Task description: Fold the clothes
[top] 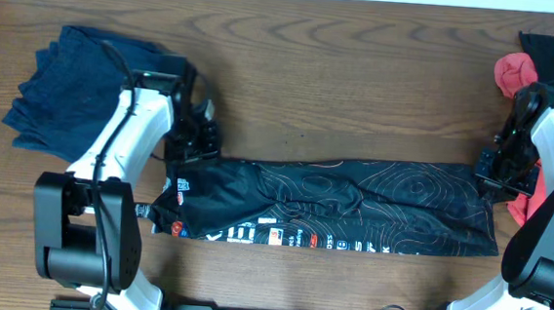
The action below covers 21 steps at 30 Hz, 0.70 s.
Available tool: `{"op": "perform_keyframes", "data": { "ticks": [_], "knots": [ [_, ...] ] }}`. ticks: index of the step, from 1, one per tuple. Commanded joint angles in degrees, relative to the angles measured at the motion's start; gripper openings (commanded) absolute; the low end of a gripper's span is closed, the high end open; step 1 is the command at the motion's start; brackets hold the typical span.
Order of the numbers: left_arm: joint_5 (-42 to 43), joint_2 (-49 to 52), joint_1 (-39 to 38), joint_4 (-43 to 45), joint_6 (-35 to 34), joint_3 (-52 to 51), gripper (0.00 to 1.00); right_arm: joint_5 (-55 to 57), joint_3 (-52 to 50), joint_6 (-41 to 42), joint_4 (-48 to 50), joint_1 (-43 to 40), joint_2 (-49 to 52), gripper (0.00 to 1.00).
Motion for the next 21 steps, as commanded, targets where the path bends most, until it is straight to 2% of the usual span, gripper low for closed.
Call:
{"op": "perform_keyframes", "data": {
  "ticks": [1, 8, 12, 17, 21],
  "knots": [
    [1.9, 0.2, -2.0, 2.5, -1.7, -0.1, 0.43, -1.9, -2.8, -1.3, 1.4, -0.2, -0.7, 0.21],
    [1.9, 0.7, -6.4, 7.3, -6.8, -0.1, 0.52, -1.9, -9.0, -1.0, 7.2, -0.2, -0.7, 0.21],
    [1.6, 2.0, -8.9, 10.1, -9.9, -0.1, 0.61, -2.0, -9.9, -0.6, 7.9, -0.2, -0.7, 0.22],
    [-1.3, 5.0, -10.7, 10.8, -15.0, -0.1, 0.62, -1.9, -9.9, -0.6, 7.7, -0.2, -0.7, 0.23],
    [-2.1, 7.8, -11.5, 10.8, -15.3, -0.1, 0.60, -1.9, -9.9, -0.6, 7.6, -0.2, -0.7, 0.23]
  ]
}}
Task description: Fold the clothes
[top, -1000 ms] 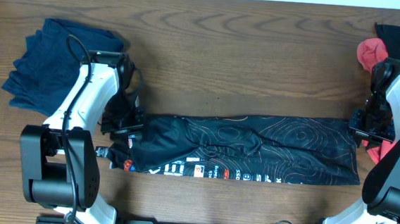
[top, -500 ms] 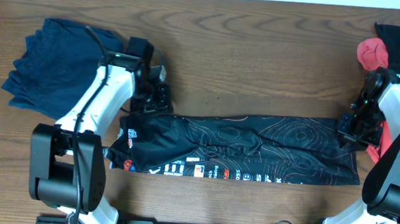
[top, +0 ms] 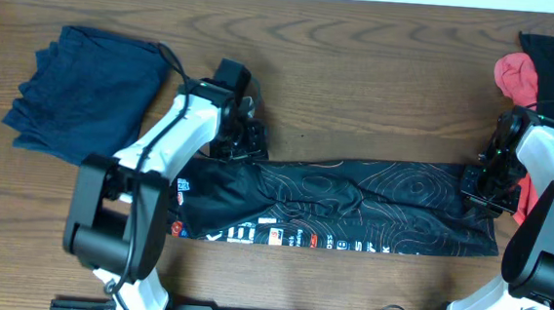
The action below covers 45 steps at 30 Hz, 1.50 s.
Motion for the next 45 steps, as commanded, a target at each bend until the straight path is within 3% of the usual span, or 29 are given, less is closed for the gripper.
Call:
{"op": "perform_keyframes", "data": {
  "ticks": [1, 4, 8, 12, 14, 15, 24, 31, 38, 45],
  "knots": [
    [-2.1, 2.3, -0.5, -0.2, -2.1, -0.1, 0.57, -0.3, -0.1, -0.3, -0.1, -0.2, -0.7, 0.23],
    [-2.2, 3.0, -0.5, -0.3, -2.1, -0.1, 0.49, -0.2, -0.1, -0.3, -0.1, -0.2, -0.7, 0.23],
    [-2.2, 3.0, -0.5, -1.3, -2.1, -0.1, 0.26, -0.2, -0.1, -0.3, -0.1, -0.2, -0.7, 0.23],
    [-2.2, 3.0, -0.5, -3.0, -2.1, -0.1, 0.21, -0.2, -0.1, -0.3, -0.1, -0.2, -0.7, 0.23],
    [-2.4, 3.0, -0.5, -3.4, -2.1, -0.1, 0.08, -0.2, -0.1, -0.3, -0.1, -0.2, -0.7, 0.23],
    [-2.5, 3.0, -0.5, -3.4, -2.1, -0.1, 0.06, -0.2, -0.1, -0.3, -0.1, -0.2, -0.7, 0.23],
    [2.0, -2.9, -1.5, -7.5, 5.7, -0.1, 0.06, -0.2, -0.1, -0.3, -0.1, -0.2, -0.7, 0.22],
    [2.0, -10.4, -8.1, -9.6, 10.8, -0.1, 0.06, -0.2, -0.1, -0.3, -0.1, -0.2, -0.7, 0.22],
    [-1.3, -8.9, -16.0, -7.3, 11.0, -0.1, 0.06, -0.2, -0.1, -0.3, -0.2, -0.2, -0.7, 0.22],
    [-2.1, -7.5, -19.1, -7.1, 9.1, -0.1, 0.06, -0.2, -0.1, -0.3, -0.3, -0.2, -0.7, 0.23]
  ]
}}
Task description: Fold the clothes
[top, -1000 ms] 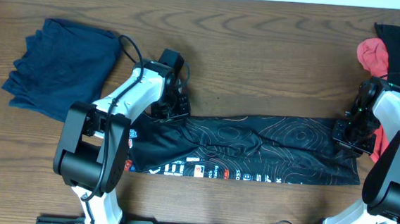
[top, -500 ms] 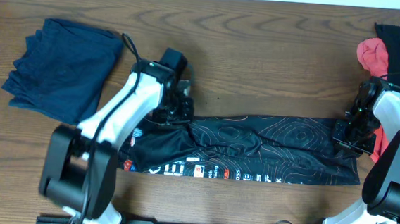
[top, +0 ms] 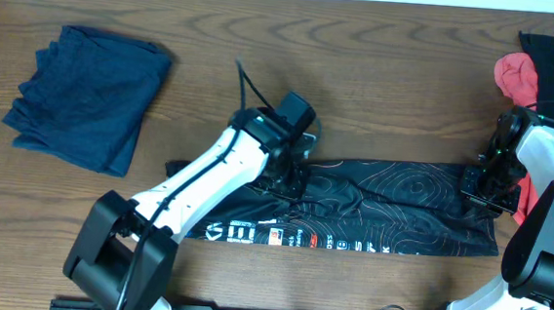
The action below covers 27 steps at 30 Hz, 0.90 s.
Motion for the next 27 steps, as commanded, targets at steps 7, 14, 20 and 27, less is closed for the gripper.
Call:
{"op": "perform_keyframes", "data": {
  "ticks": [7, 14, 20, 27],
  "knots": [
    [-1.1, 0.8, -2.1, -0.7, -0.8, -0.1, 0.06, -0.2, -0.1, -0.3, -0.2, -0.2, -0.7, 0.22],
    [-0.1, 0.8, -5.7, -3.3, -2.9, -0.1, 0.07, 0.0, -0.1, -0.3, -0.2, -0.2, -0.7, 0.22],
    [-2.7, 0.9, -7.9, -1.3, -3.0, -0.1, 0.14, 0.0, -0.1, -0.3, -0.3, -0.2, -0.7, 0.23],
    [-6.9, 0.9, -7.8, -0.7, -3.0, -0.1, 0.25, 0.0, -0.1, -0.3, -0.3, -0.2, -0.7, 0.22]
  ]
}}
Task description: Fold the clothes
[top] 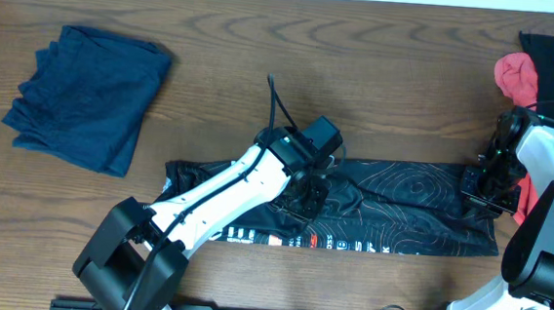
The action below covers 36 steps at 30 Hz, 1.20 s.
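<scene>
A long black garment (400, 217) with thin white line print and logo patches lies as a strip across the front of the table. My left arm reaches across to the strip's middle, where my left gripper (310, 194) presses down on the fabric, shut on a fold of it; the wrist hides the fingers. My right gripper (477, 186) sits on the strip's upper right corner, shut on the cloth there.
A folded navy garment (85, 98) lies at the back left. A red cloth (517, 76) and a dark cloth are piled at the back right corner, beside the right arm. The wooden table (379, 94) shows behind the strip.
My left gripper has moved a little further right and toward the front, deeper over the middle of the black garment. The right gripper has not moved.
My left gripper was at the black garment's upper left end, with the right gripper at its upper right corner. It then stood further right along the upper edge, later near the middle, and now over the middle. The right gripper shifted slightly inward early and stayed.
</scene>
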Available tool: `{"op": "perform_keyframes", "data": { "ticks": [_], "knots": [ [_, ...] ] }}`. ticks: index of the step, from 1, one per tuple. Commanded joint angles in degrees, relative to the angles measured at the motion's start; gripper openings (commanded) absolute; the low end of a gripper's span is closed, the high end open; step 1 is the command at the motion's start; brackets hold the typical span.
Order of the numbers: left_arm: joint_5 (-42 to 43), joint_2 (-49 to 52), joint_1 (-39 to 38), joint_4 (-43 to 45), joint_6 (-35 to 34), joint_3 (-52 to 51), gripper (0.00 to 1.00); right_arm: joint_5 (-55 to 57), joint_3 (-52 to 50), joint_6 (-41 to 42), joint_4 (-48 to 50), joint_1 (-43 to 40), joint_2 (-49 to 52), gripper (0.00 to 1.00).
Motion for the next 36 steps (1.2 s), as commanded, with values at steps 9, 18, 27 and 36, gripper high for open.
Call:
{"op": "perform_keyframes", "data": {
  "ticks": [9, 18, 27, 36],
  "knots": [
    [-22.1, 0.5, 7.8, -11.7, -15.7, -0.1, 0.25, 0.0, -0.1, -0.3, -0.1, -0.2, -0.7, 0.23],
    [-22.1, 0.5, 21.9, -13.7, -17.6, -1.5, 0.31, 0.0, -0.1, -0.3, -0.1, -0.2, -0.7, 0.24],
    [-21.2, 0.5, 29.8, -7.4, -16.1, -12.4, 0.35, 0.0, -0.1, -0.3, -0.1, -0.2, -0.7, 0.25],
    [-21.0, 0.5, 30.8, -2.9, -13.1, -14.0, 0.35, 0.0, -0.1, -0.3, 0.0, -0.2, -0.7, 0.25]
  ]
}}
